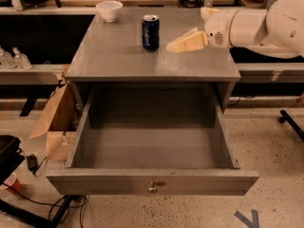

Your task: Place pepsi can into top drawer

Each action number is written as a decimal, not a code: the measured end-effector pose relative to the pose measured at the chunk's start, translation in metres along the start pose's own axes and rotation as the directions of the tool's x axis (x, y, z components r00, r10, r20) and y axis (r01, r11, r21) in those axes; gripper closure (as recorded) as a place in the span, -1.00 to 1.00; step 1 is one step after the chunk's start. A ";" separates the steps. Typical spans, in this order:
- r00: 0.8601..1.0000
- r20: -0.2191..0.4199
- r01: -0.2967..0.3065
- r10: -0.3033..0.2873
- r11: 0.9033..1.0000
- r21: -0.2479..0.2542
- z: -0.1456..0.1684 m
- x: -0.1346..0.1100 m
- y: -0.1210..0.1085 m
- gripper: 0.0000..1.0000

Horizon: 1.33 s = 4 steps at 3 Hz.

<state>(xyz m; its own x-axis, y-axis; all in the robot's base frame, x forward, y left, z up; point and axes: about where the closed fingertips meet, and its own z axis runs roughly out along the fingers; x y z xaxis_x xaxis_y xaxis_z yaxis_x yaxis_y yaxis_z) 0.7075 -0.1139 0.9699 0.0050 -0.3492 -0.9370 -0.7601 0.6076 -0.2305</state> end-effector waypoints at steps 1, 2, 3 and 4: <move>0.994 0.100 -0.051 0.047 0.998 0.035 0.053 -0.009 -0.039 -1.00; 0.985 0.147 -0.104 0.092 0.992 0.078 0.098 -0.018 -0.063 -1.00; 0.978 0.154 -0.160 0.142 0.981 0.111 0.136 -0.018 -0.073 -1.00; 0.964 0.157 -0.235 0.214 0.964 0.126 0.180 -0.007 -0.072 -1.00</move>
Offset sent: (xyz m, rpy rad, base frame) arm 0.1708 0.0556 0.0089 0.2566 -0.0542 -0.1456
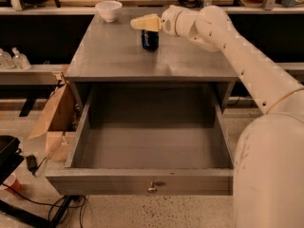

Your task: Place pepsi can into top drawer

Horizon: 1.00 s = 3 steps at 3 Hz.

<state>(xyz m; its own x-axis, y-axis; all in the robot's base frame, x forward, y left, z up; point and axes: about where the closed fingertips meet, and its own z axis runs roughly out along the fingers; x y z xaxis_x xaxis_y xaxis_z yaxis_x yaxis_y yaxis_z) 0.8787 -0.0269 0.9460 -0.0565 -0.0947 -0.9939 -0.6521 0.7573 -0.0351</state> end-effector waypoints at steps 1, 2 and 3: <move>1.000 0.020 -0.017 0.017 1.000 0.021 0.021 0.011 0.002 -1.00; 1.000 -0.005 -0.005 0.005 0.999 0.052 0.034 0.032 0.002 -0.48; 1.000 -0.022 0.000 0.001 0.998 0.069 0.037 0.042 0.004 -0.02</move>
Offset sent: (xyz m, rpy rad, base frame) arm 0.0311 0.0223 -0.0537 -0.0239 0.0054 -0.0786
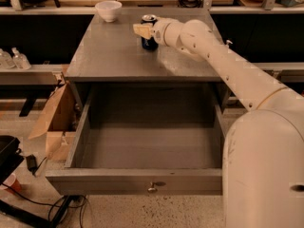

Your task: Place pepsi can into top drawer

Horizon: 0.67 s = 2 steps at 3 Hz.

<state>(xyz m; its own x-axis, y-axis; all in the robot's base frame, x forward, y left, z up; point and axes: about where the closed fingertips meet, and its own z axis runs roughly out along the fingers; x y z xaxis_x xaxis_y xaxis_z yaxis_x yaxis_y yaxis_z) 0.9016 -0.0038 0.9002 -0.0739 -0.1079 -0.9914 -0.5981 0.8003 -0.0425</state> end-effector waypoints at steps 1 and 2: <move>0.999 0.023 0.031 -0.031 1.000 0.001 -0.027 -0.019 0.010 0.45; 0.995 0.075 0.072 -0.068 0.997 -0.042 -0.075 -0.052 0.037 0.91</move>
Offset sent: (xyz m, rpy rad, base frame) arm -0.1581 -0.0045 0.1199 0.0348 -0.1893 0.1499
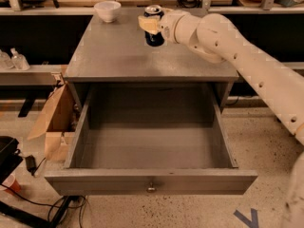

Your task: Place pepsi can into top drawer

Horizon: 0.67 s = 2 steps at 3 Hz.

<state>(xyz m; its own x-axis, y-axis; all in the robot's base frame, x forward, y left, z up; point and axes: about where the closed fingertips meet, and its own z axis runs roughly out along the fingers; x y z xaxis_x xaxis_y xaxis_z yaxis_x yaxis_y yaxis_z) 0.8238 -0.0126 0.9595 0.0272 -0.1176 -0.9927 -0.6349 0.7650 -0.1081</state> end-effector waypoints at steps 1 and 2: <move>0.999 0.046 0.017 -0.014 0.997 -0.078 -0.040 -0.023 0.036 1.00; 0.996 0.087 0.023 -0.006 0.979 -0.201 -0.063 -0.033 0.086 1.00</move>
Offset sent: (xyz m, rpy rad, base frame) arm -0.1689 0.0569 0.0327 0.0684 -0.0697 0.3739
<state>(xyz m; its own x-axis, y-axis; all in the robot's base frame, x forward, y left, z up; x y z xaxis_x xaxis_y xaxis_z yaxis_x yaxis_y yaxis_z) 0.7197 0.0177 0.9861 0.0977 -0.0664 -0.9930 -0.7764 0.6192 -0.1178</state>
